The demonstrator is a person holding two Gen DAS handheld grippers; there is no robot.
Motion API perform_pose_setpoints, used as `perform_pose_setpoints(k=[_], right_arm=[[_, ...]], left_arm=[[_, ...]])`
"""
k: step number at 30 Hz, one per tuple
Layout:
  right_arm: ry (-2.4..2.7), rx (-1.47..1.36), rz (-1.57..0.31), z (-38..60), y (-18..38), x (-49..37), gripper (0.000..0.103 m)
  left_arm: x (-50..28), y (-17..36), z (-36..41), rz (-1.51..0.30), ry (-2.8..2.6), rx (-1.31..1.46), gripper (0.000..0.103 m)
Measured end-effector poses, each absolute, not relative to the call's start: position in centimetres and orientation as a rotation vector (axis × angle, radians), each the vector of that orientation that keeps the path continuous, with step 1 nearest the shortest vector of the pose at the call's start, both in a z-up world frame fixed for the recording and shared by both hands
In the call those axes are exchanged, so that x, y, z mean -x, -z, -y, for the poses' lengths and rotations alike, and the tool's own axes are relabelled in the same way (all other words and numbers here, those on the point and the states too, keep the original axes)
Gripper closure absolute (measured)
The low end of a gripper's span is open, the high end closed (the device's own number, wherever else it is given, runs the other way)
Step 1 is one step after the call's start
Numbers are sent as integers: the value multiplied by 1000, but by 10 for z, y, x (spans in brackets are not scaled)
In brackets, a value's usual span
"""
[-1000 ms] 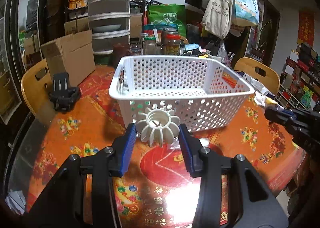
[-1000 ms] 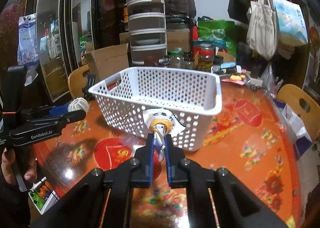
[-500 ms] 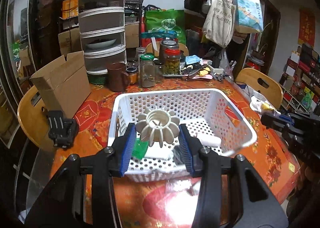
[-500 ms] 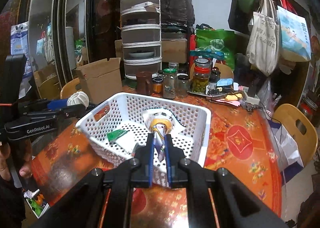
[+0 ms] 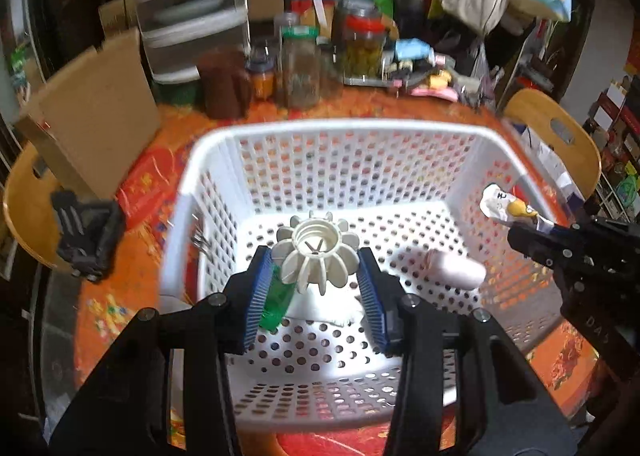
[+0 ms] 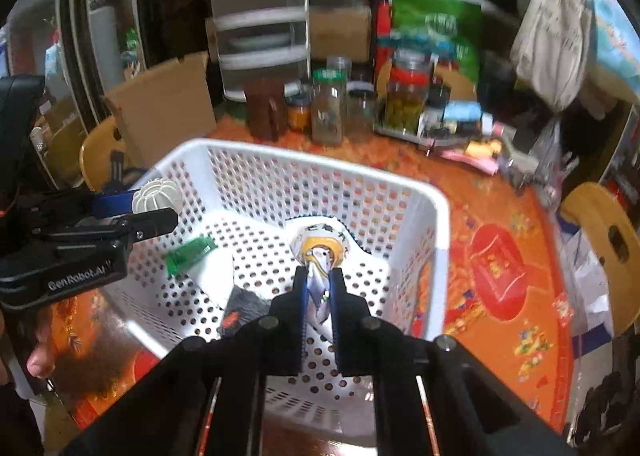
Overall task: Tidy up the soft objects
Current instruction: 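Lower both held items into the basket and open both tools, then reach the left tool to the clear plastic bag while the right tool grasps the white crumpled ball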
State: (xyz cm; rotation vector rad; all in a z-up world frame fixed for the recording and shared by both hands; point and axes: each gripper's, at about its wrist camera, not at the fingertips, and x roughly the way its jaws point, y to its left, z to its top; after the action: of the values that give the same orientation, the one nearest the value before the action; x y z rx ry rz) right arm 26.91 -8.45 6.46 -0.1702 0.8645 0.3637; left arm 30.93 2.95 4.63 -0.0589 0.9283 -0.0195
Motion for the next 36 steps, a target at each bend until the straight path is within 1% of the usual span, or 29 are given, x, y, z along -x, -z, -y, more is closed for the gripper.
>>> perform_pose_setpoints(k=[7, 12, 16, 18, 19, 20, 21, 22, 23, 24, 25, 26, 27, 28, 29, 30, 34, 36], right_arm=[[-374, 179, -953, 80, -36, -283, 94], [-369, 191, -985, 76, -27, -289, 94], [-345, 198, -989, 77, -23, -291, 89], [-340, 189, -977, 79, -25, -290, 72], [-338, 188, -964, 80, -28, -290, 67], [-335, 187, -953, 81, -30, -289, 57], [-334, 183, -943, 82, -33, -288, 50], [-337, 179, -934, 83, -35, -287, 48], [-339, 177, -928, 83, -37, -286, 44], [-338, 176, -921, 84, -39, -285, 42], [-337, 175, -913, 84, -41, -283, 41], [-338, 174, -909, 85, -43, -282, 36], [-338, 173, -907, 86, -44, -281, 27], [-334, 176, -904, 86, -44, -279, 22], [-326, 181, -901, 86, -45, -278, 13], [-322, 185, -898, 86, -45, -277, 9], [-321, 167, -895, 90, -48, -274, 7], [-323, 155, -873, 94, -54, -269, 1]], left_arm=[[-323, -11, -31, -996, 15, 82, 62], [-323, -6, -30, -996, 17, 85, 62], [-322, -8, -31, -978, 24, 94, 62], [-319, -12, -31, -965, 32, 95, 58], [-318, -13, -32, -959, 35, 97, 51], [-317, -15, -32, -953, 35, 98, 45], [-315, -17, -33, -941, 37, 97, 44], [-312, -20, -32, -930, 41, 97, 39], [-308, -24, -32, -910, 35, 88, 30], [-305, -27, -31, -895, 26, 75, 23], [-301, -31, -30, -876, 18, 58, 10], [-297, -34, -29, -856, 12, 41, 4], [-294, -38, -27, -841, 4, 27, 3], [-292, -40, -27, -836, -2, 21, 3], [-290, -43, -27, -834, 0, 25, 3], [-288, -45, -28, -832, 6, 30, 3], [-278, -58, -30, -805, 6, 30, 3], [-266, -68, -32, -782, 10, 33, 3]])
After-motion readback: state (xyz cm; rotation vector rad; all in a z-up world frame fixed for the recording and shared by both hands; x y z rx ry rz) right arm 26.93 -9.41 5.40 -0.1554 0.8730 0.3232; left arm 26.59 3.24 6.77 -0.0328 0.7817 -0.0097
